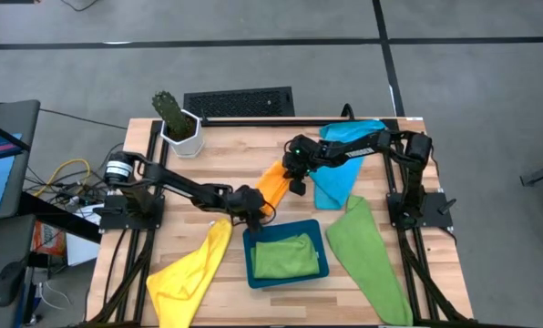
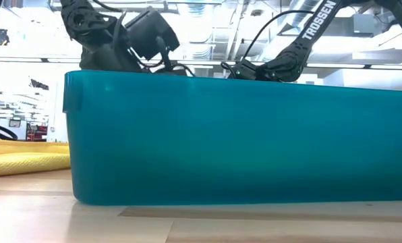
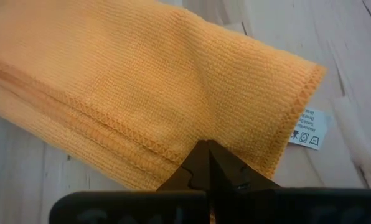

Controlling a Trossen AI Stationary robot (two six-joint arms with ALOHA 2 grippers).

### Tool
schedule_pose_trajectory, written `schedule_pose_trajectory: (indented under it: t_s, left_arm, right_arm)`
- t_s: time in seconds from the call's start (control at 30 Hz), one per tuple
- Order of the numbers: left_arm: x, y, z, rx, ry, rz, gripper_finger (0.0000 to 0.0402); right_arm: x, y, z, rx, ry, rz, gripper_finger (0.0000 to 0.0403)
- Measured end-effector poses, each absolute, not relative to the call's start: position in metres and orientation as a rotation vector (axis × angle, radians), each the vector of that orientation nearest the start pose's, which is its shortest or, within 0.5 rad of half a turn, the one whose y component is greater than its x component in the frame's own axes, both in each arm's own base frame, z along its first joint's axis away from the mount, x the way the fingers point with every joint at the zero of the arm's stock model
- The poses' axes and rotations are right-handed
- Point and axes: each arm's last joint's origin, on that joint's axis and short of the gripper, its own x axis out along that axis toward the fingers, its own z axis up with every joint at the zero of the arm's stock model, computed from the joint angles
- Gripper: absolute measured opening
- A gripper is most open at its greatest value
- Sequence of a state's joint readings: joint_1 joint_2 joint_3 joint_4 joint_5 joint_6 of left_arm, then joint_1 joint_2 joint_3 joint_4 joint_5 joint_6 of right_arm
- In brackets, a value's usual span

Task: Fold microfiber towels
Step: Fold the orange microfiber towel

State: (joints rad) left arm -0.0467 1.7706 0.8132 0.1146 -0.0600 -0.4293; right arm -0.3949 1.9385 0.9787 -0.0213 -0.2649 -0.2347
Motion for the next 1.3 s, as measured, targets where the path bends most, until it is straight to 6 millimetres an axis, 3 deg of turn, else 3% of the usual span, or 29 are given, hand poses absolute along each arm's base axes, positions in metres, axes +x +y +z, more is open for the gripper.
schedule_pose_trajectory:
  t_s: [0.27,0.43,0.53,0.6,0.67,0.77,1.0,1.13,1.3]
  left_arm:
    - [0.320,-0.014,0.124,-0.416,0.897,0.192,0.0020]
    - [0.310,-0.015,0.164,-0.365,0.798,0.256,0.0003]
    - [0.301,-0.011,0.184,-0.242,0.710,0.420,0.0003]
    - [0.298,-0.003,0.186,-0.187,0.662,0.551,0.0003]
    - [0.299,0.007,0.177,-0.213,0.642,0.586,0.0002]
    - [0.310,0.015,0.160,-0.318,0.588,0.462,0.0001]
    - [0.330,0.008,0.131,-0.398,0.635,0.337,0.0000]
    - [0.326,-0.001,0.108,-0.449,0.767,0.322,0.0000]
    - [0.325,-0.005,0.099,-0.480,0.816,0.319,0.0000]
  right_arm:
    - [0.326,-0.146,0.108,0.128,0.920,-0.035,0.0015]
    - [0.325,-0.148,0.110,0.140,0.910,-0.031,0.0023]
    - [0.326,-0.146,0.110,0.135,0.909,-0.026,0.0020]
    - [0.326,-0.146,0.110,0.135,0.906,-0.023,0.0015]
    - [0.326,-0.146,0.111,0.134,0.904,-0.023,0.0014]
    - [0.326,-0.146,0.111,0.136,0.904,-0.022,0.0018]
    - [0.326,-0.146,0.111,0.154,0.901,-0.029,0.0020]
    - [0.326,-0.146,0.111,0.154,0.898,-0.027,0.0015]
    - [0.326,-0.148,0.112,0.169,0.893,-0.036,0.0021]
